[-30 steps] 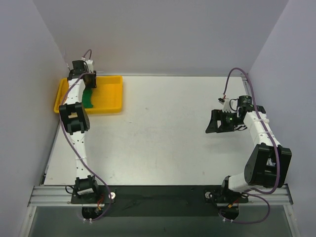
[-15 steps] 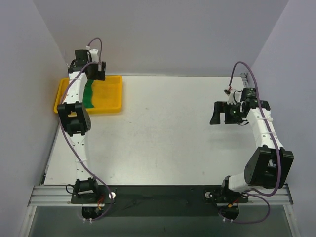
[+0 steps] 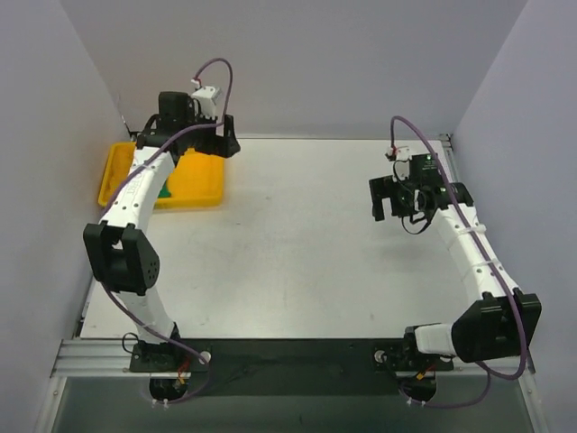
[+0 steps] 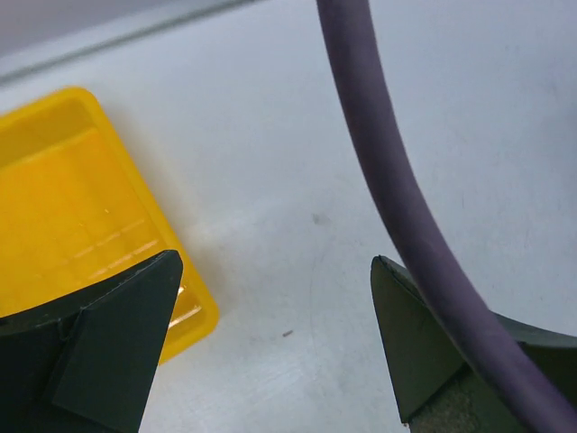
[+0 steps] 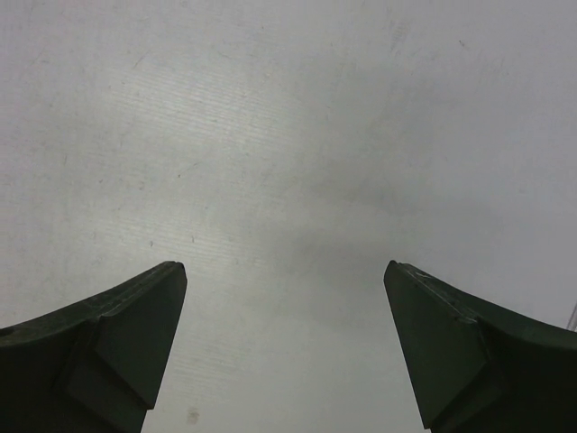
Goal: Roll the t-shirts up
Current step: Reset both arms
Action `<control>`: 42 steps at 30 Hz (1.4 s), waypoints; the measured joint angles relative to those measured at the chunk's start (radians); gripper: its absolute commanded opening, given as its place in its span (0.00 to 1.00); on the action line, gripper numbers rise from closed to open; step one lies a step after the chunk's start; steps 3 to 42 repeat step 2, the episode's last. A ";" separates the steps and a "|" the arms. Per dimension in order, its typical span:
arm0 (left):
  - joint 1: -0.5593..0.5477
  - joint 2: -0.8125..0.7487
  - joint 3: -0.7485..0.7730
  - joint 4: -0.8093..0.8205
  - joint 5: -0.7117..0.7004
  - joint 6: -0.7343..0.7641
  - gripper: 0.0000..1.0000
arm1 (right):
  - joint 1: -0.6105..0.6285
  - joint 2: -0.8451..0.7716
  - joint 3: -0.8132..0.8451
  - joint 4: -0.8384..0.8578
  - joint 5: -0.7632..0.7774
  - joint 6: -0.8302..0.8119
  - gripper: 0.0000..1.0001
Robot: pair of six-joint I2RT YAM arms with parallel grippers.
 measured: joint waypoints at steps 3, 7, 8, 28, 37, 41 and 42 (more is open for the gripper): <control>-0.016 0.000 -0.086 0.012 0.005 -0.013 0.97 | 0.039 -0.010 0.000 0.005 0.023 0.002 1.00; -0.016 0.000 -0.086 0.012 0.005 -0.013 0.97 | 0.039 -0.010 0.000 0.005 0.023 0.002 1.00; -0.016 0.000 -0.086 0.012 0.005 -0.013 0.97 | 0.039 -0.010 0.000 0.005 0.023 0.002 1.00; -0.016 0.000 -0.086 0.012 0.005 -0.013 0.97 | 0.039 -0.010 0.000 0.005 0.023 0.002 1.00; -0.016 0.000 -0.086 0.012 0.005 -0.013 0.97 | 0.039 -0.010 0.000 0.005 0.023 0.002 1.00; -0.016 0.000 -0.086 0.012 0.005 -0.013 0.97 | 0.039 -0.010 0.000 0.005 0.023 0.002 1.00; -0.016 0.000 -0.086 0.012 0.005 -0.013 0.97 | 0.039 -0.010 0.000 0.005 0.023 0.002 1.00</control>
